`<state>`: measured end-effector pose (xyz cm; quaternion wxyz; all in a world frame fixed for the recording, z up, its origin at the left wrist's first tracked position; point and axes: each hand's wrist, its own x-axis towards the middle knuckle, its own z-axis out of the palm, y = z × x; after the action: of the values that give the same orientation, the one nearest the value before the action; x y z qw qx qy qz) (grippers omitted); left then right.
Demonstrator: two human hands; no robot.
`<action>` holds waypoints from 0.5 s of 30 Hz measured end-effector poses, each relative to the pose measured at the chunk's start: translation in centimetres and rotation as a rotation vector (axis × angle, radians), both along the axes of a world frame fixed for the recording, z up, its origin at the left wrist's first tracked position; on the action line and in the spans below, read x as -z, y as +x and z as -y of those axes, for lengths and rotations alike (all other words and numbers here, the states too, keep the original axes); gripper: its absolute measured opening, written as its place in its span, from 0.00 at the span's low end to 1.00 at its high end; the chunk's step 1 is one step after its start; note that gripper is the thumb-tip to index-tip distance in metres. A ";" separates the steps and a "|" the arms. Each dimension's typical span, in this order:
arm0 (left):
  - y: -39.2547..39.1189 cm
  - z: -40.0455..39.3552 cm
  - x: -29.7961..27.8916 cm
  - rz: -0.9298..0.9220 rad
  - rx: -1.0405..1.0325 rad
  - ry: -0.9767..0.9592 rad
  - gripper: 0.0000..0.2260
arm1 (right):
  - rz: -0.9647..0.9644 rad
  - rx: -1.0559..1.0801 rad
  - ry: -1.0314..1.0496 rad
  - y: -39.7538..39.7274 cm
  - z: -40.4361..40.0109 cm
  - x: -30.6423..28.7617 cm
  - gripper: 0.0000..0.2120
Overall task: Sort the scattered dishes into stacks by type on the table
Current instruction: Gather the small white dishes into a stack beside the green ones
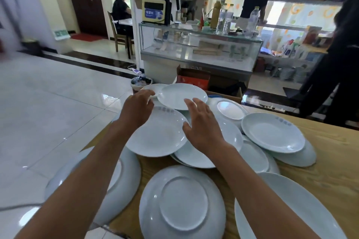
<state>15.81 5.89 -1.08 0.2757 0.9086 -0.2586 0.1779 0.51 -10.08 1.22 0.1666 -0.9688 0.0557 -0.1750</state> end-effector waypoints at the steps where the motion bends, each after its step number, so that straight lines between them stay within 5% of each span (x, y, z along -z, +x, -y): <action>1: 0.9 -0.1 0.4 -0.040 -0.016 0.009 0.12 | -0.003 -0.011 -0.004 0.7 -0.3 0.0 0.31; 15: 12.6 1.4 1.7 -0.227 -0.124 0.201 0.10 | -0.045 -0.113 0.041 9.3 -1.7 1.1 0.30</action>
<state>28.42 4.53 -2.82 0.1991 0.9601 -0.1858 0.0640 9.85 -8.39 0.12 0.1946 -0.9705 0.0085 -0.1422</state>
